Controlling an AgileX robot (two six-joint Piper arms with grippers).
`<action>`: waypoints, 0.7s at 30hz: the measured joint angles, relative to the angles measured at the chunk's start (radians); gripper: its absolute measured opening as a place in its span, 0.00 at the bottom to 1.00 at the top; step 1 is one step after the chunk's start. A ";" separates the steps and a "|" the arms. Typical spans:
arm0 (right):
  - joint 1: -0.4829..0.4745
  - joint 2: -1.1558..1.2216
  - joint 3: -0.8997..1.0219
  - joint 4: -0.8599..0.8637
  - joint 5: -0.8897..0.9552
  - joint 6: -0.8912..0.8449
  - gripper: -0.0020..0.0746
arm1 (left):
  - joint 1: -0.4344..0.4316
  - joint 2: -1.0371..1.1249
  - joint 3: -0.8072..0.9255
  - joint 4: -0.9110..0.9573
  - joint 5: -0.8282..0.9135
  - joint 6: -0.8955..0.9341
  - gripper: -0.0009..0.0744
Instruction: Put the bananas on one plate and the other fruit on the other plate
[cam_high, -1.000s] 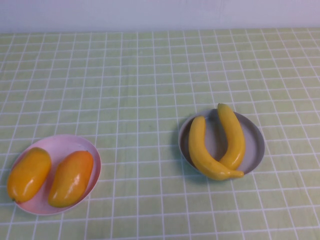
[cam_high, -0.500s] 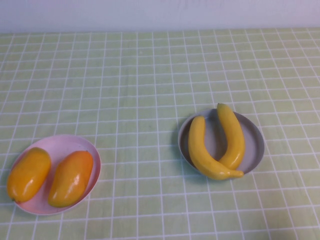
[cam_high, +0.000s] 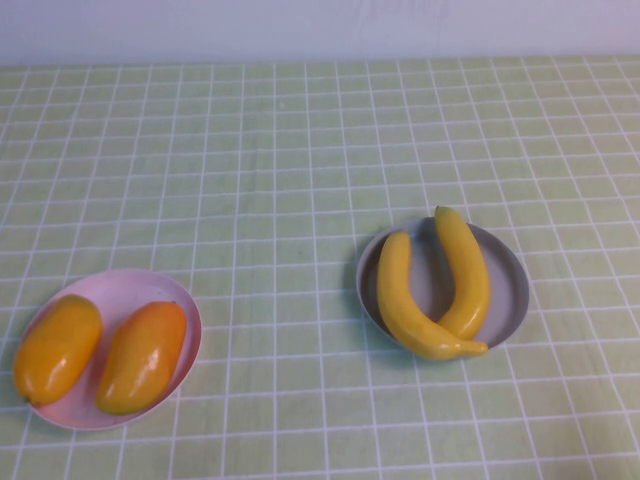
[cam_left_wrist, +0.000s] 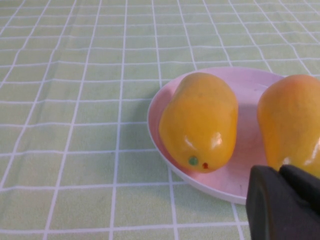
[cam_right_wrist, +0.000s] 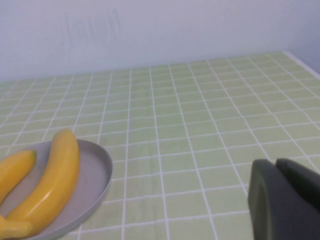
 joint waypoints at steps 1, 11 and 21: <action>0.000 0.000 0.000 0.005 0.002 0.000 0.01 | 0.000 0.000 0.000 0.000 0.000 0.000 0.01; 0.000 0.000 0.033 0.254 0.053 -0.370 0.01 | 0.000 0.000 0.000 0.000 0.000 0.000 0.01; 0.000 -0.003 0.040 0.305 0.122 -0.393 0.01 | 0.000 0.000 0.000 0.000 0.000 0.000 0.01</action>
